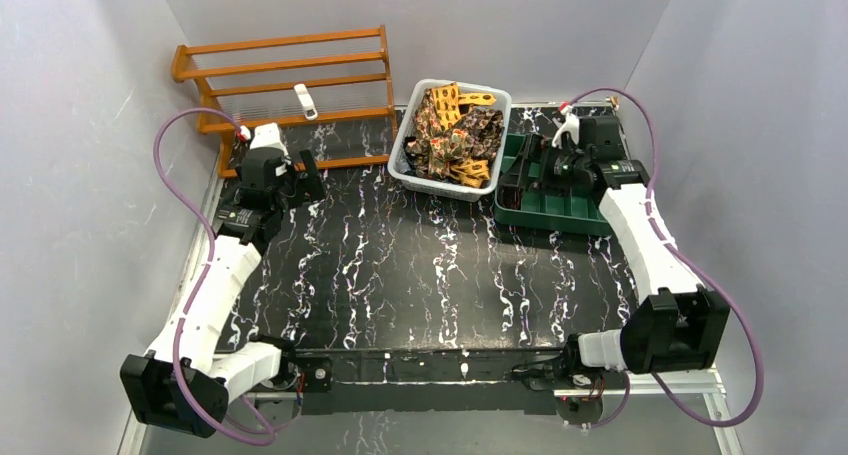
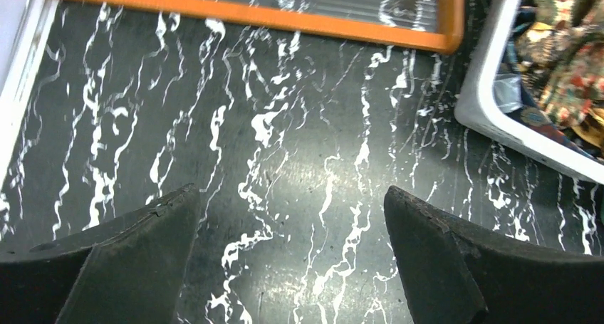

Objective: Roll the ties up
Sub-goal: Pick up the tie from the bin.

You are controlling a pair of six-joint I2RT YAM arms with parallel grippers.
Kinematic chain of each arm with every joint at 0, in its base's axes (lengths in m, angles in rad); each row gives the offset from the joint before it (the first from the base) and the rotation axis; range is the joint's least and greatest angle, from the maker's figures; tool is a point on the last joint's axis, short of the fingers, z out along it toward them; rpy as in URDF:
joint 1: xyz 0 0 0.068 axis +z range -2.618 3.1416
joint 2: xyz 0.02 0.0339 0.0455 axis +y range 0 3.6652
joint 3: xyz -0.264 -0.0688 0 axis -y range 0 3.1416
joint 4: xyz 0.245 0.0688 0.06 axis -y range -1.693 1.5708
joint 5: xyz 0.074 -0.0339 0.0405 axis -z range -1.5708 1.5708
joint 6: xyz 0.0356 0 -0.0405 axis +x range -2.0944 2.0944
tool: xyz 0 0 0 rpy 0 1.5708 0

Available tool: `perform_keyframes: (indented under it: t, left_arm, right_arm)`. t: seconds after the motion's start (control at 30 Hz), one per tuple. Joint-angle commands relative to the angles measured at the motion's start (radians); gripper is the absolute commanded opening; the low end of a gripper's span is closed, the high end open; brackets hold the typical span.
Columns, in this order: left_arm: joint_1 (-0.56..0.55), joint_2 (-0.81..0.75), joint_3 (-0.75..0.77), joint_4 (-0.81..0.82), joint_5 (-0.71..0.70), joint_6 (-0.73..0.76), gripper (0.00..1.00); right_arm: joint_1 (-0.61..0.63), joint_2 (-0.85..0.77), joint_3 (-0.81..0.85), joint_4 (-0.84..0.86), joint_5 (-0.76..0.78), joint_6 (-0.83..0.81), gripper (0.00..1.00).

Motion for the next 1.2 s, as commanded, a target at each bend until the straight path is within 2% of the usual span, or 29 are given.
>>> perform_keyframes:
  t: [0.0,0.13,0.23,0.3,0.57,0.63,0.77,0.9,0.97,1.03,1.1,1.17]
  left_arm:
    - [0.001,-0.029,-0.049,-0.014,-0.156,-0.173,0.98]
    - [0.001,-0.004,-0.044,-0.070,-0.073,-0.160,0.98]
    - [0.001,0.022,-0.034,-0.144,-0.064,-0.229,0.98]
    - [0.001,0.041,-0.035,-0.157,-0.021,-0.231,0.98]
    - [0.001,0.055,-0.056,-0.157,0.085,-0.209,0.98]
    - [0.001,0.062,-0.039,-0.162,0.100,-0.193,0.98]
    - [0.002,0.068,-0.026,-0.146,0.119,-0.190,0.98]
    - [0.001,0.071,-0.018,-0.139,0.187,-0.168,0.98]
    - [0.002,0.052,-0.037,-0.135,0.169,-0.192,0.98]
    - [0.002,0.022,-0.054,-0.120,0.183,-0.183,0.98]
    - [0.002,-0.007,-0.062,-0.120,0.171,-0.182,0.98]
    - [0.002,-0.033,-0.063,-0.125,0.150,-0.183,0.98]
  right_arm:
    - [0.055,0.068,0.044,-0.051,0.118,0.023,0.99]
    - [0.163,0.175,0.149,-0.079,0.273,0.016,0.99]
    - [0.198,0.232,0.200,-0.033,0.324,0.050,0.99]
    - [0.218,0.265,0.225,0.012,0.333,0.055,0.99]
    - [0.300,0.417,0.419,-0.066,0.389,0.060,0.99]
    - [0.305,0.413,0.428,-0.079,0.403,0.055,0.99]
    - [0.306,0.377,0.386,0.011,0.411,0.080,0.99]
    - [0.308,0.458,0.479,-0.029,0.423,0.073,0.99]
    - [0.306,0.500,0.513,-0.029,0.427,0.068,0.99]
    - [0.308,0.530,0.524,0.001,0.425,0.067,0.94]
    - [0.307,0.557,0.538,0.032,0.419,0.078,0.85]
    - [0.308,0.587,0.568,0.043,0.413,0.077,0.82]
